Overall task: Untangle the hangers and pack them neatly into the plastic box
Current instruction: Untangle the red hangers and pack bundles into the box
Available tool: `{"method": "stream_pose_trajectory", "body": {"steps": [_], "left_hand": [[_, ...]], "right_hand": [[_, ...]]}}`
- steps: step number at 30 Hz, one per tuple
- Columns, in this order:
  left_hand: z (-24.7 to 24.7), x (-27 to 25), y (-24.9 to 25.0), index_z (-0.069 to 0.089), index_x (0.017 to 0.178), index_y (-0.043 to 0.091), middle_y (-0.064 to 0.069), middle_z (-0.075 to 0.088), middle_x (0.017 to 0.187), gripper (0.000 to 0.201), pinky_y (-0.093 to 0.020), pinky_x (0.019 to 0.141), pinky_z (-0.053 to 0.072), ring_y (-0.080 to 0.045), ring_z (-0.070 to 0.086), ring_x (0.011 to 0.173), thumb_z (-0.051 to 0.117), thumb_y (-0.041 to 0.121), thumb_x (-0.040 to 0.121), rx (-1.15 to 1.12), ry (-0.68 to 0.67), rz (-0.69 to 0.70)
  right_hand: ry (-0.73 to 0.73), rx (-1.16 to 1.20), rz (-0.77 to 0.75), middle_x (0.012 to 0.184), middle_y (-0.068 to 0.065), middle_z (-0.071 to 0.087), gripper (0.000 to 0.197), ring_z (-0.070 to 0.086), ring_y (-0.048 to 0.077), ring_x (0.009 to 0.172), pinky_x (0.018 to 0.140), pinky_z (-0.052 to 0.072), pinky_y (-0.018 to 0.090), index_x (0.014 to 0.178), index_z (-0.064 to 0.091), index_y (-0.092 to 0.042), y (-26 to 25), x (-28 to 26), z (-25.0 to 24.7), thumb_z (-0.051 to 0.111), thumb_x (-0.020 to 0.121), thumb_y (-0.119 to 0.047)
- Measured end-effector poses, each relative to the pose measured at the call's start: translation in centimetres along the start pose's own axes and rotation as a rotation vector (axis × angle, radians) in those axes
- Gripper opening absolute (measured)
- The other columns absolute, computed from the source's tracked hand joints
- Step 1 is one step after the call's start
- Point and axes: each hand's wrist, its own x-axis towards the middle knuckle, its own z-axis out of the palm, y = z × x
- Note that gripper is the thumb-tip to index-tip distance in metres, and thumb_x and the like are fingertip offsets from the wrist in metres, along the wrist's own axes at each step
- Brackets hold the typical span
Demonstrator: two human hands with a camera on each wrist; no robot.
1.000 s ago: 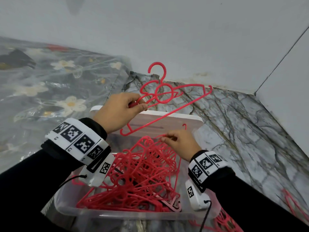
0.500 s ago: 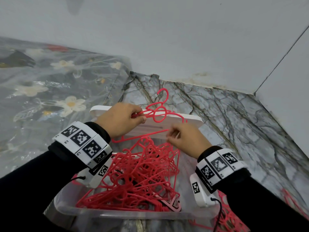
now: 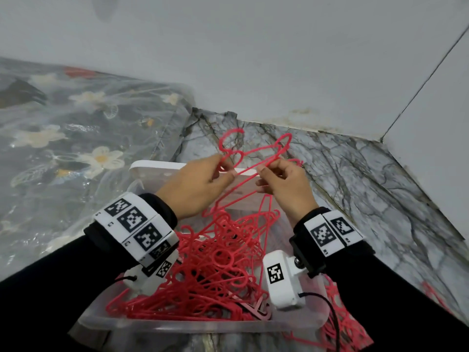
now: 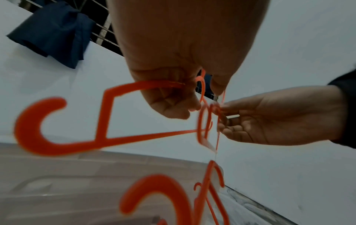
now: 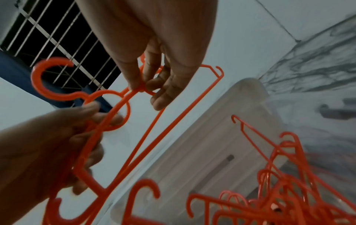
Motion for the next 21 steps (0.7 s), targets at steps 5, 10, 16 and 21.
{"method": "stream_pose_trajectory", "body": {"steps": [5, 10, 16, 21], "left_hand": [[-2.8, 0.9, -1.4, 0.052, 0.109, 0.018, -0.003, 0.063, 0.089, 0.017, -0.038, 0.075, 0.041, -0.025, 0.056, 0.083, 0.039, 0.021, 0.099, 0.036, 0.193, -0.068], [-5.0, 0.8, -2.4, 0.057, 0.103, 0.02, 0.005, 0.058, 0.074, 0.018, -0.037, 0.069, 0.042, -0.024, 0.056, 0.076, 0.04, 0.018, 0.099, 0.218, 0.173, 0.005], [-6.0, 0.7, -2.7, 0.06, 0.111, 0.015, -0.011, 0.065, 0.095, 0.027, -0.046, 0.073, 0.046, -0.036, 0.057, 0.092, 0.037, 0.026, 0.1, 0.415, 0.298, 0.035], [-6.2, 0.8, -2.8, 0.059, 0.1, 0.009, -0.016, 0.065, 0.09, 0.029, -0.046, 0.068, 0.045, -0.037, 0.058, 0.083, 0.037, 0.028, 0.099, 0.439, 0.315, 0.006]], "right_hand": [[-0.094, -0.367, -0.026, 0.07, 0.004, 0.059, 0.013, 0.062, 0.022, 0.067, 0.074, 0.056, 0.034, 0.079, 0.06, -0.012, -0.4, 0.8, -2.9, 0.058, 0.09, -0.006], [-0.076, -0.744, -0.232, 0.08, -0.007, 0.062, 0.009, 0.062, 0.015, 0.074, 0.067, 0.042, 0.016, 0.094, 0.067, -0.011, -0.8, 0.8, -4.5, 0.06, 0.089, -0.007], [0.017, -0.786, -0.317, 0.096, 0.001, 0.071, 0.015, 0.062, 0.01, 0.081, 0.078, 0.043, 0.016, 0.1, 0.069, -0.008, -1.0, 1.2, -4.9, 0.061, 0.087, -0.004], [-0.036, -0.901, -0.413, 0.098, 0.0, 0.071, 0.022, 0.065, 0.018, 0.093, 0.085, 0.051, 0.034, 0.101, 0.07, -0.016, -0.8, 0.8, -4.1, 0.059, 0.086, -0.005]]}}
